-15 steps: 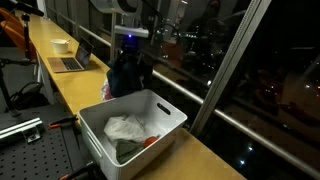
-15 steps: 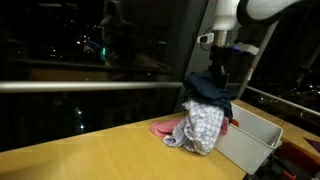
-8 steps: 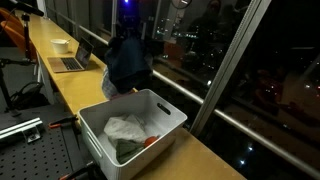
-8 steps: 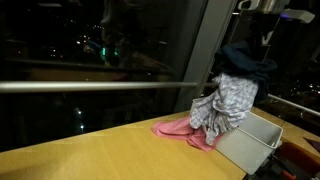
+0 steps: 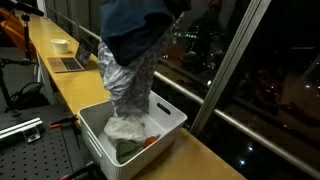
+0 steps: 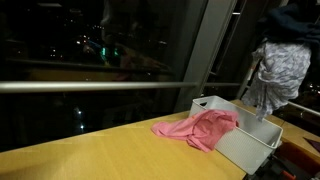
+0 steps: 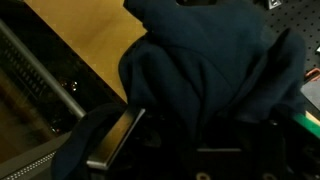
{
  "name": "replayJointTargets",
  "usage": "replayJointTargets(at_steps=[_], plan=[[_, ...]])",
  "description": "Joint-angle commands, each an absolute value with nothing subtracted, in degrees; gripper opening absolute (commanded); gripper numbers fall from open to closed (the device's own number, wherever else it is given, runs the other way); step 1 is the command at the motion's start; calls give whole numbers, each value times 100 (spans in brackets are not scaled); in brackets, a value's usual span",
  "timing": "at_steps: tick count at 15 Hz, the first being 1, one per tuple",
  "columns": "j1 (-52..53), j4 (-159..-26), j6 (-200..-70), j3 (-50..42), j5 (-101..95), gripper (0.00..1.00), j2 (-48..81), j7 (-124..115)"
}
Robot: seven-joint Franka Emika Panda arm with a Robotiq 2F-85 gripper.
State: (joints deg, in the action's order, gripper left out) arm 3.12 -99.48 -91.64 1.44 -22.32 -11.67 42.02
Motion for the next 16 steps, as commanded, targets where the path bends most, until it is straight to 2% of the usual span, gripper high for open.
replayJointTargets(at_steps=[1, 6, 12, 16], plan=[[149, -8865, -8901, -106, -2272, 0, -386, 4847], [-32, -8534, -9352, -187, -1901, 0, 505, 5364], [-161, -9611, -10305, -8, -445, 0, 939, 5677], [-250, -10143, -10702, -36, -258, 0, 1196, 5904]])
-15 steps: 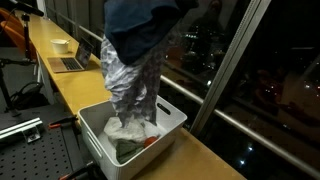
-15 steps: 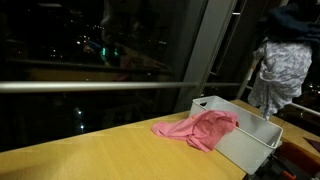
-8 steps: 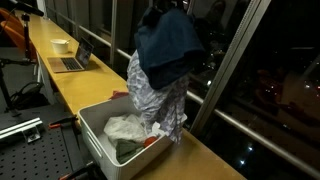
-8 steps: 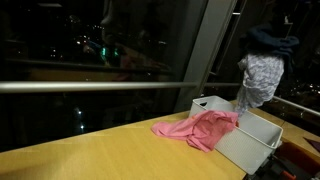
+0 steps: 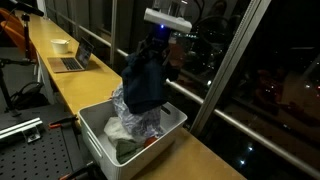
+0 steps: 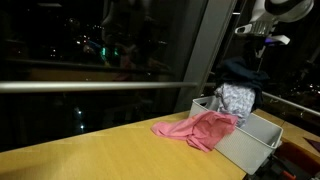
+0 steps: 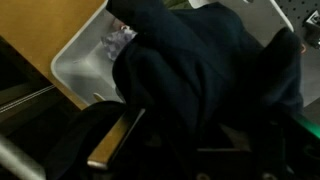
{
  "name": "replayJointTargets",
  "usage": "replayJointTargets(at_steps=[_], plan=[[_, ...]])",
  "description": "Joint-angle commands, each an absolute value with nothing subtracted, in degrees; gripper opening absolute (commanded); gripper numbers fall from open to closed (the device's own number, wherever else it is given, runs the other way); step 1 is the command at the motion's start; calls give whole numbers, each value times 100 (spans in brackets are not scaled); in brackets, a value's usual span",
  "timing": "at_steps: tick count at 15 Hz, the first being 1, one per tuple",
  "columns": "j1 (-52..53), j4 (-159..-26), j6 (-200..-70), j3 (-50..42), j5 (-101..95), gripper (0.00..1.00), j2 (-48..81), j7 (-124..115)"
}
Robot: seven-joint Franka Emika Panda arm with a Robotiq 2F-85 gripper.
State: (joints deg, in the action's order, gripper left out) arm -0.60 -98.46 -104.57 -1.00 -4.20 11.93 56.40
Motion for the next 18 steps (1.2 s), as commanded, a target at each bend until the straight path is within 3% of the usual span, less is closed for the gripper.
replayJointTargets(at_steps=[1, 3, 4, 7, 15, 18], plan=[[-291, -10250, -10750, -58, -312, 0, 1234, 5931], [-379, -10380, -10744, -106, -433, 0, 1312, 5949], [-422, -10406, -10715, -117, -459, 25, 1342, 5962], [-470, -10396, -10579, -103, -540, 40, 1381, 5942], [319, -9756, -10254, 532, -626, 98, 1435, 5207], [725, -9265, -10187, 863, -581, 100, 1975, 4863]])
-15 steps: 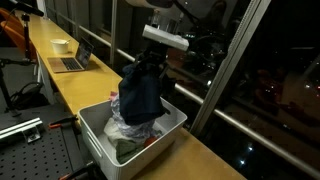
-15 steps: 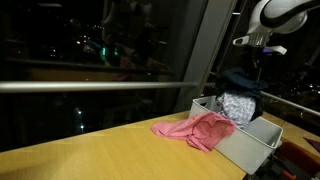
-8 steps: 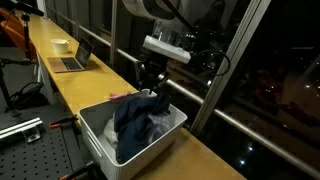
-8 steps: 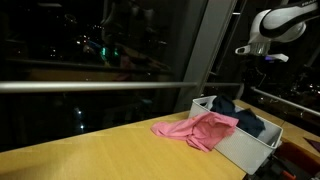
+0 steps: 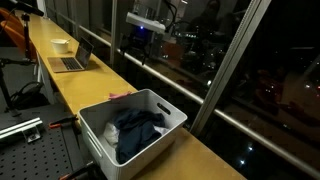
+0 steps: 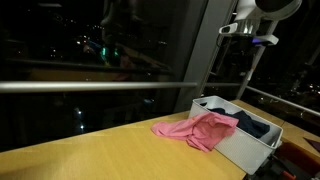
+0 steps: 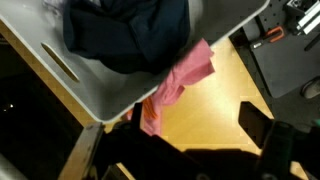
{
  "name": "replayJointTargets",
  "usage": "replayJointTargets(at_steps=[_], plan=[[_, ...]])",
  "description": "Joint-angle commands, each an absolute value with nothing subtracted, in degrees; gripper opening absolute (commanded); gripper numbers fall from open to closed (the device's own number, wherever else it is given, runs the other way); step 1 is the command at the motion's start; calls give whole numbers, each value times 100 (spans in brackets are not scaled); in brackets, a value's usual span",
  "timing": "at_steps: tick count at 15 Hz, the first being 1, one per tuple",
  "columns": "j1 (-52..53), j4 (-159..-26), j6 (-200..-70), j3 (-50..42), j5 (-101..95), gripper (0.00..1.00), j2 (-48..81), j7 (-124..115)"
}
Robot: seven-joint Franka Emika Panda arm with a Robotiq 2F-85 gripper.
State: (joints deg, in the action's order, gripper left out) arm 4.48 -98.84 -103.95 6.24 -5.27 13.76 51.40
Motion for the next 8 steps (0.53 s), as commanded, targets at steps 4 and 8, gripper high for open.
replayJointTargets(at_steps=[4, 8], plan=[[1207, -8593, -10280, 1126, -865, 100, 2888, 4660], [1635, -7884, -10022, 1034, -1658, 100, 3793, 4497]])
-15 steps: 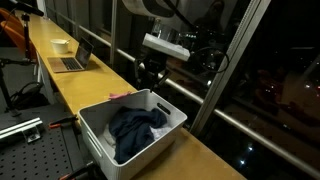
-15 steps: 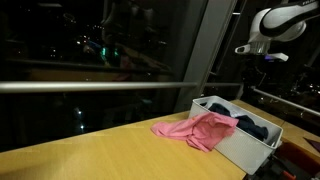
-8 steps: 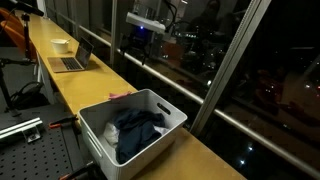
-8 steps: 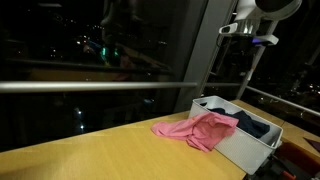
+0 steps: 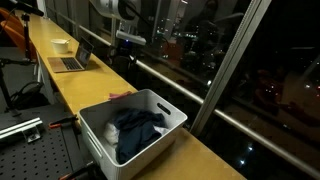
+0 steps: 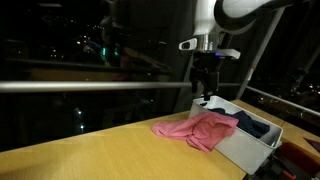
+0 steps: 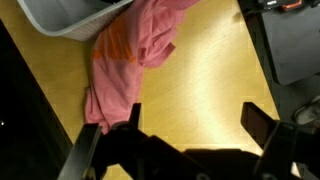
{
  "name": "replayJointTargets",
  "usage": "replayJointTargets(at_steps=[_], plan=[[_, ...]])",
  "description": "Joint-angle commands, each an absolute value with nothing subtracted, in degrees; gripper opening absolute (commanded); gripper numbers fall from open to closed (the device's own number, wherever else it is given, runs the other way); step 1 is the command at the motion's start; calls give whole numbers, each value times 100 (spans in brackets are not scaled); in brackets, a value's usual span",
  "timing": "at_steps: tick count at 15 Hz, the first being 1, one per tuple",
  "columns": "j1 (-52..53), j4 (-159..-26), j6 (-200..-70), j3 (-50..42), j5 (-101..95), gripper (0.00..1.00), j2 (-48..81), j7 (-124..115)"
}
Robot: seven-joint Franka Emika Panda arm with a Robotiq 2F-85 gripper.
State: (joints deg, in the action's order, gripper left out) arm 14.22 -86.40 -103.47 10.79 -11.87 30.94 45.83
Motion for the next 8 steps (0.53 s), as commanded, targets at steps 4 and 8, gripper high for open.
replayJointTargets(at_steps=[4, 8], plan=[[1827, -7351, -9772, 978, -2104, 100, 4558, 4548], [1830, -7214, -9650, 893, -2357, 100, 4943, 4581]])
